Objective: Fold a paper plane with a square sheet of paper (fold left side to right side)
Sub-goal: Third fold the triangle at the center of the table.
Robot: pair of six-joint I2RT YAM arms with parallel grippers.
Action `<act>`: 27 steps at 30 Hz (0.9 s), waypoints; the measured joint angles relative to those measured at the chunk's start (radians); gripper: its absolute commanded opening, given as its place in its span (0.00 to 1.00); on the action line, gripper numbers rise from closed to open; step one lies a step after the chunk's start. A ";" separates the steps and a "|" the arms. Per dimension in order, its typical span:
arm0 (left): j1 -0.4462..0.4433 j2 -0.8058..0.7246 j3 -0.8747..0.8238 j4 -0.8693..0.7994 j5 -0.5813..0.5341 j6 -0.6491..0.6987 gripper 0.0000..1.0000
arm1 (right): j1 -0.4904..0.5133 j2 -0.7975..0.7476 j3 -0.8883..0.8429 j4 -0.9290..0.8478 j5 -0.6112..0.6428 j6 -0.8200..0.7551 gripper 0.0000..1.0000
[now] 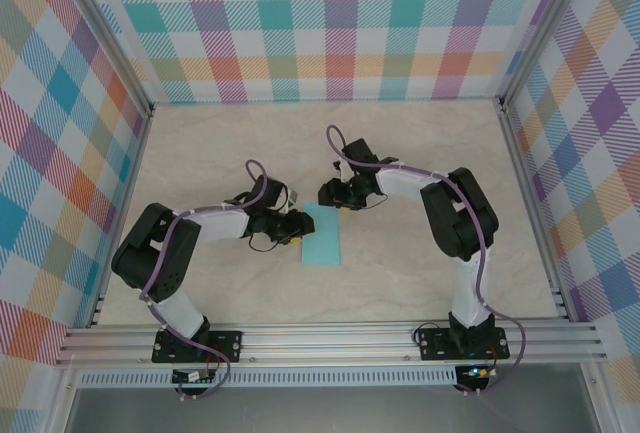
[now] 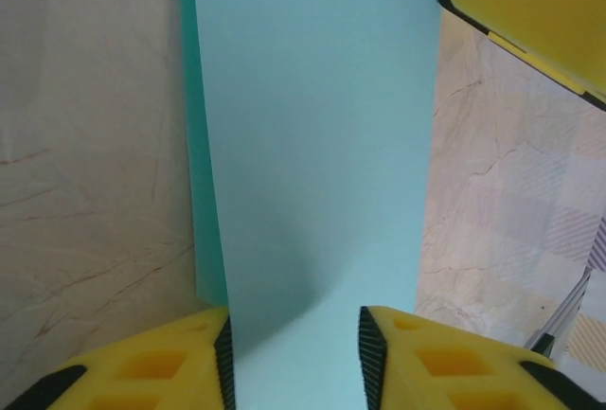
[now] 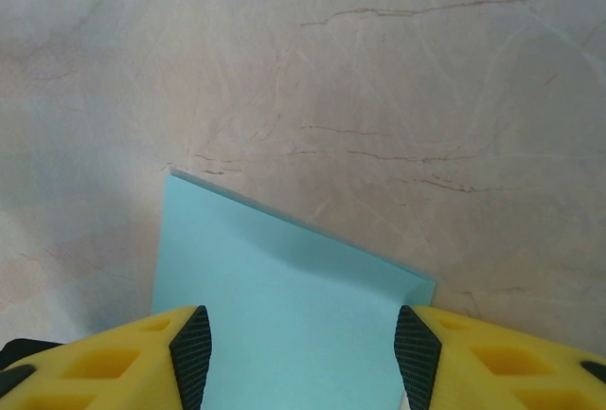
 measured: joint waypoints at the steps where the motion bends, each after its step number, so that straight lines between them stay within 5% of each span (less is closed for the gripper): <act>1: 0.000 0.000 0.000 -0.003 -0.002 0.000 0.27 | 0.000 0.000 0.000 0.000 0.000 0.000 0.58; 9: 0.000 0.000 0.000 -0.014 -0.006 -0.005 0.03 | 0.002 -0.033 -0.027 0.029 0.032 -0.036 0.73; 18: -0.004 -0.010 0.000 -0.014 -0.006 -0.041 0.00 | 0.026 -0.401 -0.286 0.099 0.196 -0.187 0.85; 27: -0.014 -0.013 0.000 -0.017 -0.003 -0.082 0.00 | 0.465 -0.798 -0.700 0.229 0.474 -0.360 0.87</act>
